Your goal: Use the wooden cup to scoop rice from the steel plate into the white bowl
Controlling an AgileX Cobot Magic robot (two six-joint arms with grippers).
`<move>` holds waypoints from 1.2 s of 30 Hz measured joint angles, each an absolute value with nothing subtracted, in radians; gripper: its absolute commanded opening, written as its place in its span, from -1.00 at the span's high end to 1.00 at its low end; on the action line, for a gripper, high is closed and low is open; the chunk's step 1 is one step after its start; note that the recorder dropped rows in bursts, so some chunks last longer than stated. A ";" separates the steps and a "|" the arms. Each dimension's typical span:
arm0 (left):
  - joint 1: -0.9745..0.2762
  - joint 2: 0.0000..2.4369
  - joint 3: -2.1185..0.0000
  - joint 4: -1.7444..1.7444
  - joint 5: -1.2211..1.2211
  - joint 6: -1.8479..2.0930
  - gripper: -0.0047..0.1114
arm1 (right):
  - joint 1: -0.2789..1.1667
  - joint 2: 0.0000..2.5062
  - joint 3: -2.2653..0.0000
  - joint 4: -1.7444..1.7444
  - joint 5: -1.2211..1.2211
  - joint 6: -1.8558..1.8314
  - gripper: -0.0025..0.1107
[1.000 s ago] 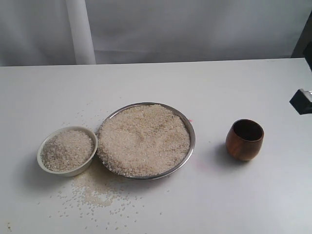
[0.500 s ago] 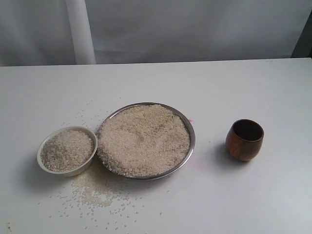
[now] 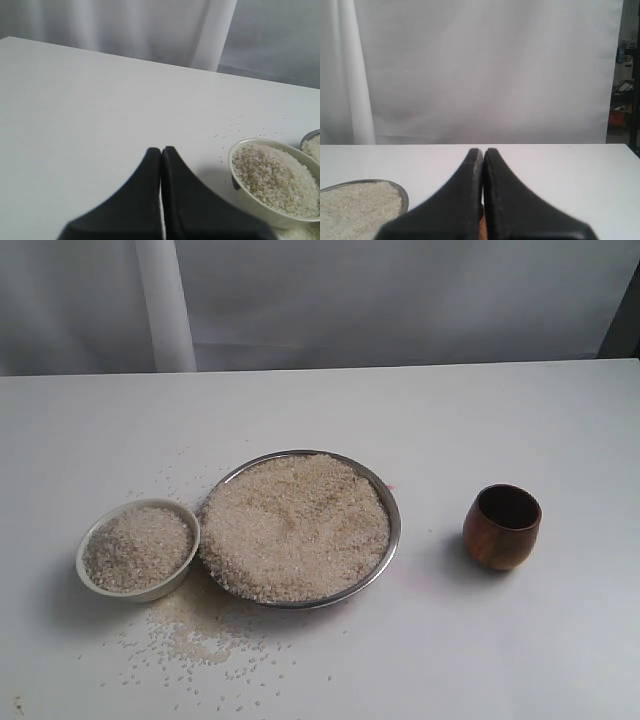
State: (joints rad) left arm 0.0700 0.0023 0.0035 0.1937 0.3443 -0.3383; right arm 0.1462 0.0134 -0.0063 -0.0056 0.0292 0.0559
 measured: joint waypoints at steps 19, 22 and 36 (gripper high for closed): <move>0.070 0.002 0.004 0.194 0.344 -0.338 0.92 | 0.146 0.003 -0.003 -0.006 0.113 0.056 0.96; 0.070 0.002 0.004 0.194 0.344 -0.338 0.92 | 0.146 0.003 -0.003 -0.006 0.113 0.056 0.96; 0.070 0.002 0.004 0.194 0.344 -0.338 0.92 | 0.146 0.003 -0.003 -0.006 0.115 0.056 0.96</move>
